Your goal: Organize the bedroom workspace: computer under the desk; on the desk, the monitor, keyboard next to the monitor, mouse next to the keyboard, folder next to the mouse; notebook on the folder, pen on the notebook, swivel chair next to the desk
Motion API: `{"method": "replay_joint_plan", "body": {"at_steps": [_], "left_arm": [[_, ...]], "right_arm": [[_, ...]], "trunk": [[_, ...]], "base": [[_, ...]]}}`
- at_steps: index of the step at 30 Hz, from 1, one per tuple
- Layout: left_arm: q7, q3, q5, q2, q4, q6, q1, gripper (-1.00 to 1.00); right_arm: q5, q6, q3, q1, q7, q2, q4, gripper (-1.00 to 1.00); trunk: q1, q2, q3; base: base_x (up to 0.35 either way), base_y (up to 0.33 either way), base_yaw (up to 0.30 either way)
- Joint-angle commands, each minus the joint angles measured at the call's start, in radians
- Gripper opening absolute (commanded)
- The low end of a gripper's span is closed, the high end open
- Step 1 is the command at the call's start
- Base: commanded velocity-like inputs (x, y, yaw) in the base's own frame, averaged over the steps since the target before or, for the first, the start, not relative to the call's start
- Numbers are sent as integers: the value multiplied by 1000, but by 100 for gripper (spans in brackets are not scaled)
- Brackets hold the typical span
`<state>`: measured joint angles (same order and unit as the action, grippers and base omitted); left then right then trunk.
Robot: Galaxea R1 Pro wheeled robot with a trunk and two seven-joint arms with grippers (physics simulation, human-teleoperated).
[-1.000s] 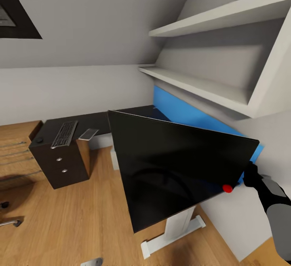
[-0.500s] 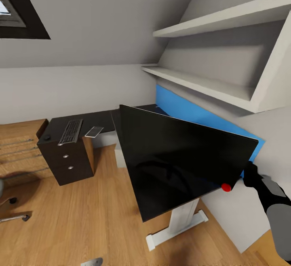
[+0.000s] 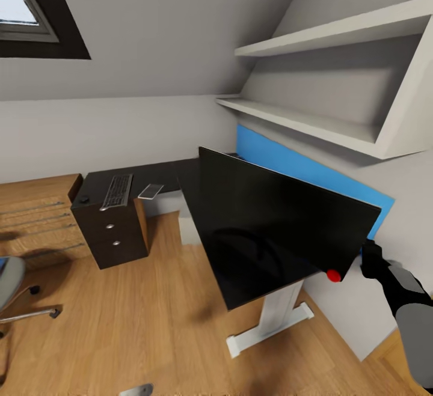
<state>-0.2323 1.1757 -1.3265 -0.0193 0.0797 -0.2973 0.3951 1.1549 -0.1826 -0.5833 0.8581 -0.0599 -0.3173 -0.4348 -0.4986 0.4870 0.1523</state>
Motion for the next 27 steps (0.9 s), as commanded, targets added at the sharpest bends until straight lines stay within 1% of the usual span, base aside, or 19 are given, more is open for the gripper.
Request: {"method": "replay_joint_plan", "body": {"at_steps": [1, 18, 24, 27], "left_arm": [[-7, 9, -5, 0, 2, -2, 1, 100], [-6, 9, -5, 0, 2, -2, 1, 100], [-7, 9, -5, 0, 2, -2, 1, 100], [-7, 9, -5, 0, 2, -2, 1, 100]], "right_arm": [[8, -5, -4, 1, -6, 1, -2, 100], [8, -5, -4, 1, -7, 7, -2, 100], [8, -2, -5, 1, -7, 6, -2, 100], [7, 1, -5, 1, -8, 6, -2, 100]], "trunk": [[0, 2, 2], [0, 2, 2], [0, 2, 2], [0, 2, 2]], "base": [[-222, 205, 0], [-220, 240, 0], [-60, 59, 0], [-10, -106, 0]]}}
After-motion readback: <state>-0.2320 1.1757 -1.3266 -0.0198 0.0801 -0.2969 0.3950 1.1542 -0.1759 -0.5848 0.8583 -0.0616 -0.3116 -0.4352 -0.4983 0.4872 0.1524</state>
